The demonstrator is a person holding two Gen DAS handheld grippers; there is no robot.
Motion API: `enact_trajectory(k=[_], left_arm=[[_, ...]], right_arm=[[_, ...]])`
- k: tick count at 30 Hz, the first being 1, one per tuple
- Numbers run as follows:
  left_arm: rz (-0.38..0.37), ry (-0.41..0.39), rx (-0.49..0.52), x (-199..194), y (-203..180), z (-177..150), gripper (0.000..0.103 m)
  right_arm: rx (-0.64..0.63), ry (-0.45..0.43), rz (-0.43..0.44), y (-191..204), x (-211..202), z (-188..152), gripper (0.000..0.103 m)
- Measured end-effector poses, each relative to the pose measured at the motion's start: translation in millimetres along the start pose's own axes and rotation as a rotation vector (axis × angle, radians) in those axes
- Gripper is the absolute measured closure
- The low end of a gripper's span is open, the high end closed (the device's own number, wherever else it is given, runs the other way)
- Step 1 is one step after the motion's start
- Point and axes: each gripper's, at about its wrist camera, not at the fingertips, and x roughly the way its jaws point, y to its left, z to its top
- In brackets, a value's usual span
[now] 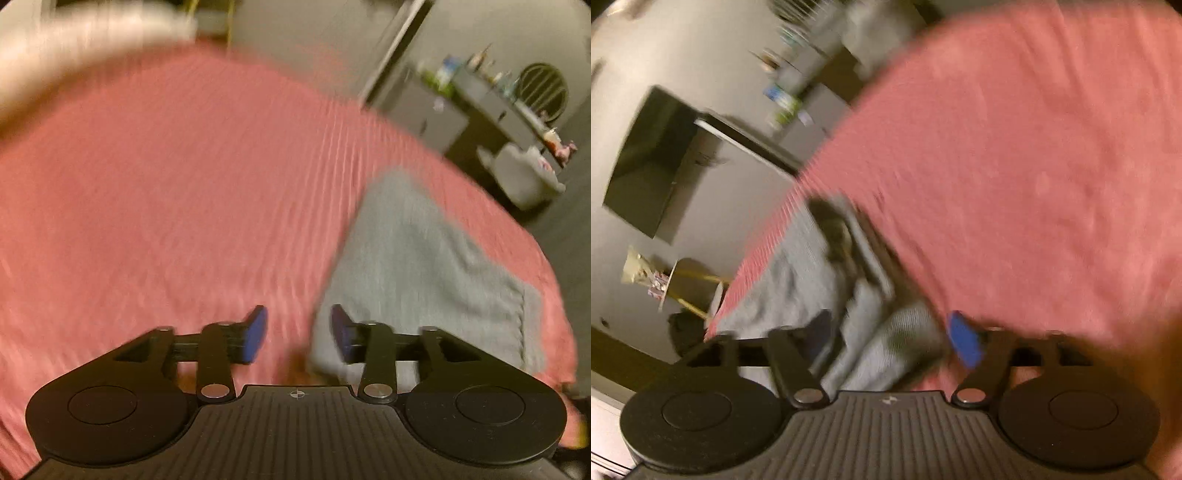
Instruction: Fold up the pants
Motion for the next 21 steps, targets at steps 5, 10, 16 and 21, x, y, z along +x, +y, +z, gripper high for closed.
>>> enact_trajectory(k=[5,10,16,21], left_arm=[[-0.170,0.068,0.144,31.8,-32.1,10.1,0.018],[-0.239,0.258,0.090,96.4,-36.5,22.7,0.019],[-0.315,0.319,0.184,135.0,-50.4,36.6,0.019],[-0.334,0.314,0.314,137.5,-59.8,47.8,0.037]], right_arm=[[-0.108,0.087,0.043,21.5,35.5,16.5,0.007],[-0.177,0.218,0.056,27.0,90.6,24.1,0.007],[-0.128,0.306,0.140,6.7,125.8,38.1,0.009],[-0.255,0.301,0.198,18.3,121.3,43.5,0.034]])
